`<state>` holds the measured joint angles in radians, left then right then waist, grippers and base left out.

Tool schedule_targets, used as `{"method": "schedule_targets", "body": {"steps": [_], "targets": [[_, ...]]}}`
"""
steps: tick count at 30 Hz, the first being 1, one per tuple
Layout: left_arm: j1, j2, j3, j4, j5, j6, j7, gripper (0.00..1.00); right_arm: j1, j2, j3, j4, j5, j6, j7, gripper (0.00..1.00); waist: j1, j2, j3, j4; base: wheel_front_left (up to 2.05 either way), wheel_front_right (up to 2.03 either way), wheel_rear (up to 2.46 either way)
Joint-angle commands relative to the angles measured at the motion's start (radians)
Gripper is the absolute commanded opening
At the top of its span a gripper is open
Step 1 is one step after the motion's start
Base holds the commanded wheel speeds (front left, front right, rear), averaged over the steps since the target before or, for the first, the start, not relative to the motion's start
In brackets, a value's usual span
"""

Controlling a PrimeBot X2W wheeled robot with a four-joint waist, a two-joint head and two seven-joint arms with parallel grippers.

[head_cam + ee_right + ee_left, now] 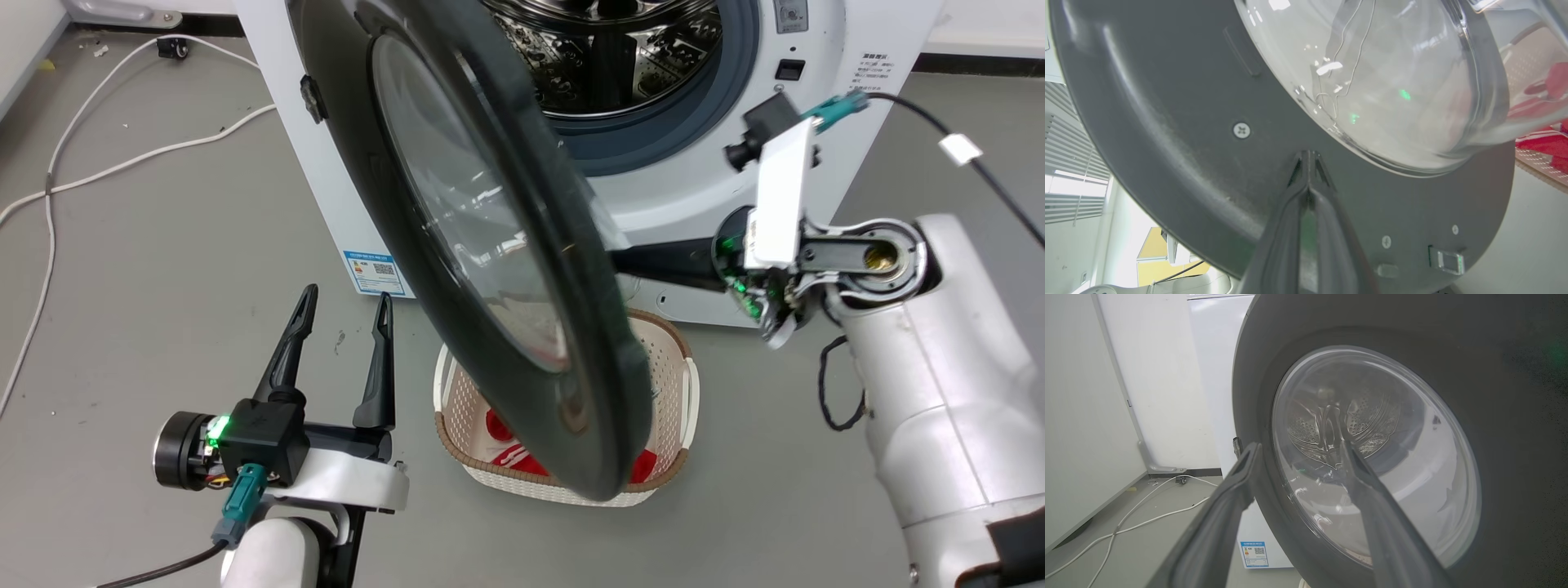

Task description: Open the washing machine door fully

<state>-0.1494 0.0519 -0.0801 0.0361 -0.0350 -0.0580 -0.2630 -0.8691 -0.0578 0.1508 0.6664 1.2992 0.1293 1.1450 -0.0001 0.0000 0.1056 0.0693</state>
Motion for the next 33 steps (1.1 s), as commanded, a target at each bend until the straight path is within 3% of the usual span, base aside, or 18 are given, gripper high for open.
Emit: {"method": "schedule_targets", "body": {"steps": [1, 23, 27, 33], "targets": [[0.009, 0.0, -0.002, 0.001, -0.004, 0.004, -0.003, 1.0, 0.024, 0.012, 0.025, -0.011, 0.028, 0.002, -0.003, 0.0, 0.0001, 0.0, -0.002, -0.001, 0.0, 0.0, 0.0], [0.032, -0.002, 0.012, 0.002, -0.017, 0.022, -0.003, 1.0, 0.107, 0.01, 0.17, -0.089, 0.208, 0.002, -0.131, 0.0, 0.0001, 0.0, -0.03, -0.037, 0.0, 0.0, 0.0], [0.039, -0.002, 0.022, 0.002, -0.018, 0.024, -0.002, 1.0, 0.144, 0.009, 0.124, -0.17, 0.201, 0.002, -0.311, 0.0, 0.0001, 0.0, -0.035, -0.048, 0.0, 0.0, 0.0], [0.052, -0.002, 0.038, 0.001, -0.017, 0.029, -0.002, 1.0, 0.228, 0.008, 0.037, -0.294, 0.11, 0.002, -0.704, 0.0, 0.0001, 0.0, -0.043, -0.066, 0.0, 0.0, 0.0]]}}
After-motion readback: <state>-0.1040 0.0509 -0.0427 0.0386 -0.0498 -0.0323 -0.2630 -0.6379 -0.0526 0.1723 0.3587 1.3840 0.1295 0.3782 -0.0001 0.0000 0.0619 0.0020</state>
